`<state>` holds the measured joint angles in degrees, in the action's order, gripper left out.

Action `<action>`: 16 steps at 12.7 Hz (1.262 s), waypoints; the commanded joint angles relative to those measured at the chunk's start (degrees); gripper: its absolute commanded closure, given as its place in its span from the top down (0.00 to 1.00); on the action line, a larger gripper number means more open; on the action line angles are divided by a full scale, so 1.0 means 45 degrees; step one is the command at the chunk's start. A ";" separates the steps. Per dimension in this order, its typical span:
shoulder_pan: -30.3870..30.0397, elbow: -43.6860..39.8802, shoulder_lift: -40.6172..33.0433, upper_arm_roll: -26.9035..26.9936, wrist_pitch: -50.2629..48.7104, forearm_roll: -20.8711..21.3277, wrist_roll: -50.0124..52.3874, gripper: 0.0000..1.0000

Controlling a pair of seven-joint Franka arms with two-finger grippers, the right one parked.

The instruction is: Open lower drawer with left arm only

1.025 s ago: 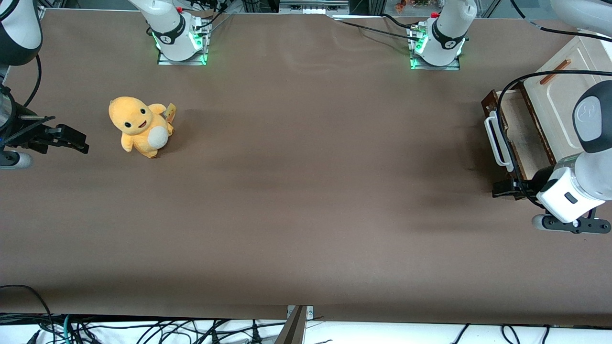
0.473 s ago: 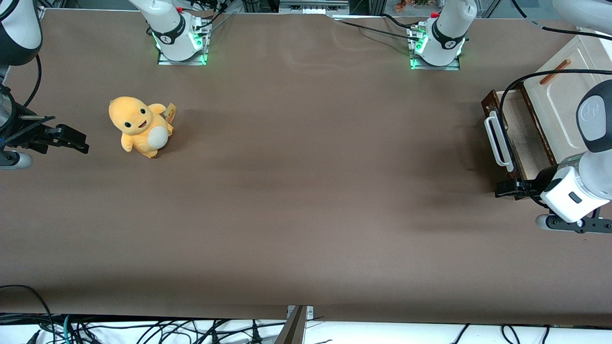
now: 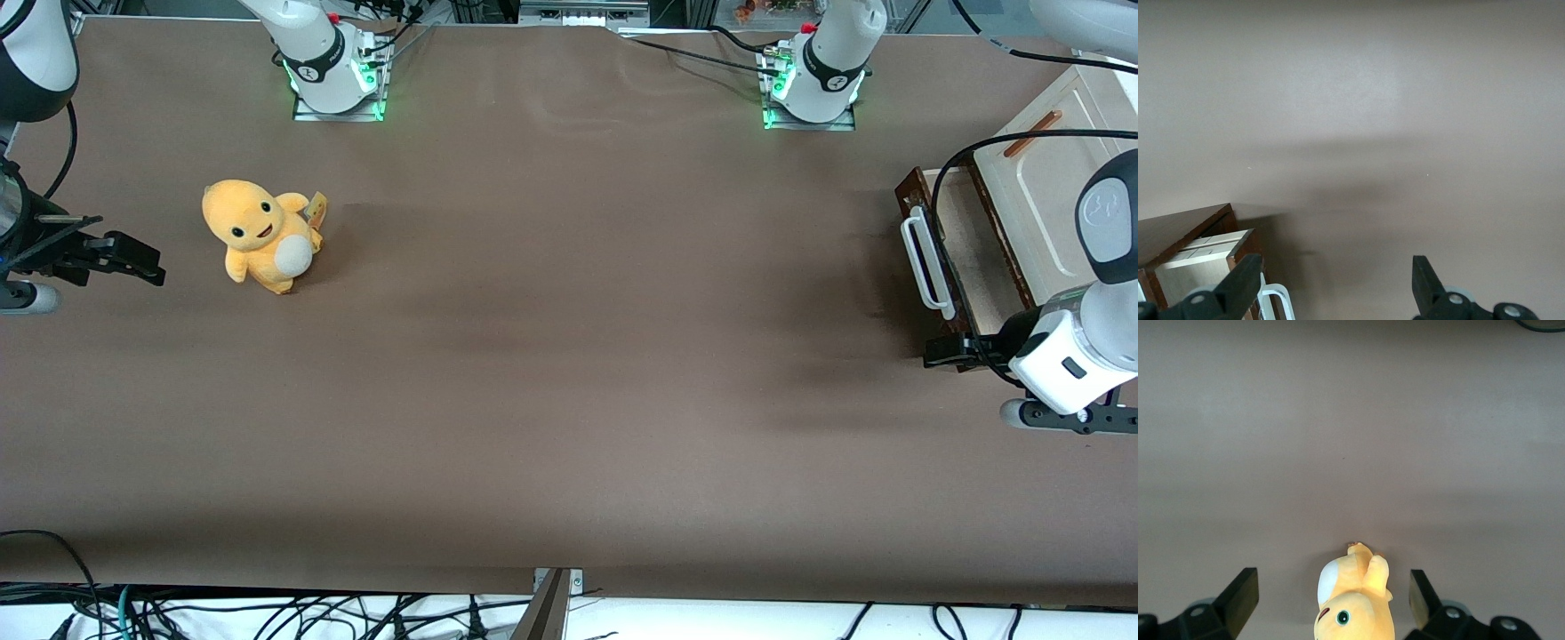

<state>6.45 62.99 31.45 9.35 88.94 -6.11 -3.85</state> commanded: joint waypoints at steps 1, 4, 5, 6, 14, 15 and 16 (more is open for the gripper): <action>-0.0027 -0.0034 -0.0095 0.0070 0.0040 -0.0166 -0.0335 1.00; -0.0027 -0.0034 -0.0095 0.0070 0.0275 -0.0166 -0.0335 1.00; -0.0008 -0.0014 -0.0095 0.0070 0.0275 -0.0166 -0.0335 1.00; -0.0007 0.0024 -0.0095 0.0070 0.0275 -0.0166 -0.0354 1.00; 0.0110 0.0083 -0.0075 0.0050 0.0275 -0.0147 -0.0355 1.00; 0.0110 0.0083 -0.0075 0.0050 0.0275 -0.0127 -0.0355 1.00; 0.0110 0.0103 -0.0075 0.0050 0.0275 -0.0127 -0.0355 1.00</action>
<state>6.72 63.07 31.45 9.26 89.99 -6.11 -4.06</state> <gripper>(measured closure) 0.000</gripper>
